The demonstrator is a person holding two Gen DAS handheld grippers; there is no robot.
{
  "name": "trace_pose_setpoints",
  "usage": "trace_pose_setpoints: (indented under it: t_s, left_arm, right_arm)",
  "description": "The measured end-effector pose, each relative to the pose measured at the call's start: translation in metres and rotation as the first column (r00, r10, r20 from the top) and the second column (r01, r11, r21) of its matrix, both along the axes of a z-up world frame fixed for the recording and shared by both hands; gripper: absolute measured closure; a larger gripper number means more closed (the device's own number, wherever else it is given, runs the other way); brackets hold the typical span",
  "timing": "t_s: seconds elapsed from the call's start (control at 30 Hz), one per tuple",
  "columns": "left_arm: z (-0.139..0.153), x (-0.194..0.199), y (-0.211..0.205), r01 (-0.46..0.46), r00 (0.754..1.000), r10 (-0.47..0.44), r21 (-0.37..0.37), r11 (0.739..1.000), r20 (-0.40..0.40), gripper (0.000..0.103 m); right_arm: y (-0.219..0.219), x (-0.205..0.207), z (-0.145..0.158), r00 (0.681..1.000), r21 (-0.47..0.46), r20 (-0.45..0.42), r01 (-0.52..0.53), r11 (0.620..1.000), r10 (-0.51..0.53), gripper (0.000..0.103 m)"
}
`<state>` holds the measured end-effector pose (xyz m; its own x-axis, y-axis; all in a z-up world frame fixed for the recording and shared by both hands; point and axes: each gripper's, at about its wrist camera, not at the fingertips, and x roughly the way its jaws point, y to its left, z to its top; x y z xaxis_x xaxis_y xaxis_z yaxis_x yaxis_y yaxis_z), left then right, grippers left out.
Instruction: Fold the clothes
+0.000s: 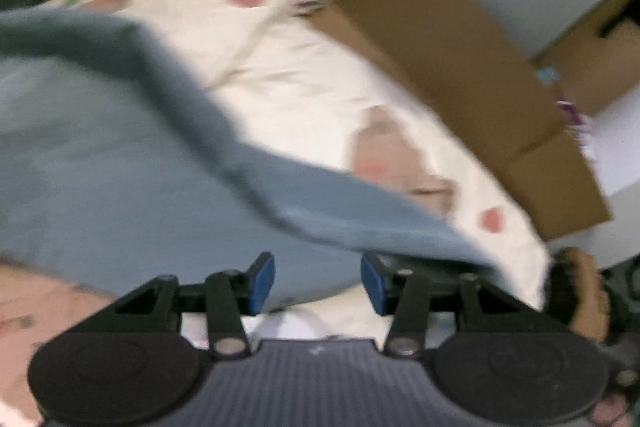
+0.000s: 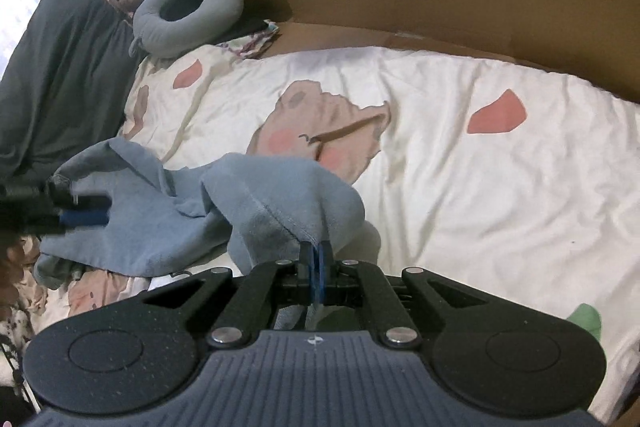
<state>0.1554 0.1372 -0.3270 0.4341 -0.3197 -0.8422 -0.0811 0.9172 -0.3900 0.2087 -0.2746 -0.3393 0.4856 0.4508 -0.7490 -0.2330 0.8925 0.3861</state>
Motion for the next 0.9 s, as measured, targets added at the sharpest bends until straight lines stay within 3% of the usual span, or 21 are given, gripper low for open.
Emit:
trace_pose_setpoints:
  t_s: [0.2, 0.37, 0.63, 0.9]
  left_arm:
    - [-0.041, -0.021, 0.055, -0.18, 0.977, 0.185, 0.05, 0.982, -0.11, 0.047]
    - [-0.061, -0.036, 0.081, -0.302, 0.943, 0.305, 0.045, 0.952, -0.129, 0.04]
    - [-0.076, -0.038, 0.118, -0.489, 0.872, 0.487, -0.025, 0.872, -0.055, 0.038]
    - [-0.086, -0.031, 0.137, -0.589, 0.807, 0.59, -0.064, 0.805, -0.008, 0.038]
  right_arm:
    - [-0.007, -0.003, 0.002, 1.0, -0.006, -0.011, 0.0, 1.0, 0.0, 0.103]
    - [-0.009, -0.003, 0.002, 1.0, -0.022, -0.012, 0.01, 1.0, -0.01, 0.103]
    - [-0.012, -0.003, 0.006, 0.999, -0.048, 0.012, 0.033, 0.998, -0.032, 0.103]
    - [-0.018, -0.003, 0.003, 0.999, -0.04, -0.002, 0.048, 0.998, -0.048, 0.103]
